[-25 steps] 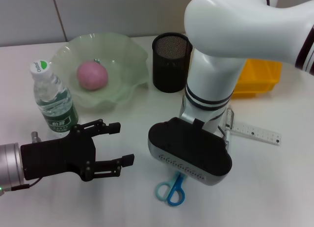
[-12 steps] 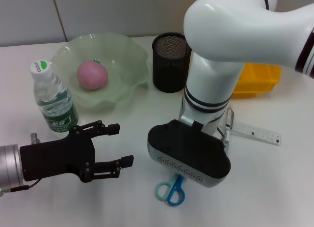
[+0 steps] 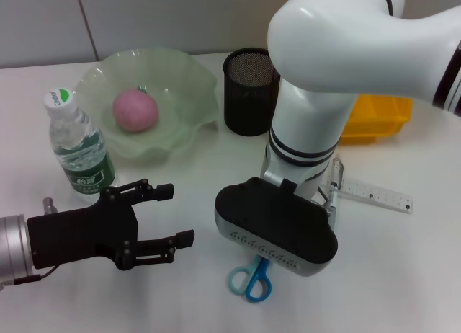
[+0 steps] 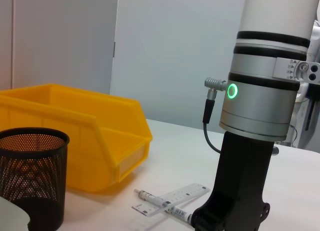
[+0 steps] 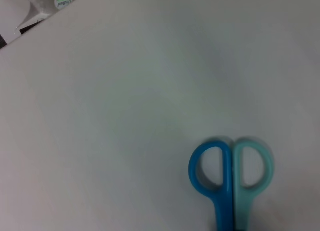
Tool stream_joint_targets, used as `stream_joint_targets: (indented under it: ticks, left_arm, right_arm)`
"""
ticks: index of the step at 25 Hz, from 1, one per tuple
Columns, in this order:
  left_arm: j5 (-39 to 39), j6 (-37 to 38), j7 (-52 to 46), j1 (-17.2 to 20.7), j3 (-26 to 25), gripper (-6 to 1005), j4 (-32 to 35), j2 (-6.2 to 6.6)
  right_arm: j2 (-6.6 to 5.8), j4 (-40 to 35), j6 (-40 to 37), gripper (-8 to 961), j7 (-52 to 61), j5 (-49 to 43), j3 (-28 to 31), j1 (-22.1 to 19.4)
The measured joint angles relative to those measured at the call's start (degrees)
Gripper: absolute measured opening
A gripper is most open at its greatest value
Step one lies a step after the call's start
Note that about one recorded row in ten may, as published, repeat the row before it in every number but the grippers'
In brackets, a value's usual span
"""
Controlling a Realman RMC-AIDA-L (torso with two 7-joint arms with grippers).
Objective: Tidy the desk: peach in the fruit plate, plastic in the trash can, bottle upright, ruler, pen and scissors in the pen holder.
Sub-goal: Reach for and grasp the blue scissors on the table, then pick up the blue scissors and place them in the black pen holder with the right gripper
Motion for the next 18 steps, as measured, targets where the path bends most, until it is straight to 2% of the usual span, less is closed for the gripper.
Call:
stream_joint_targets:
  ticks: [18]
  left_arm:
    - [0.0,0.01,-0.06,0.29,-0.01,841,0.07,0.09]
  right_arm:
    - [-0.03,-0.73,-0.61,350,0.14,-0.13,0.19,-0.2]
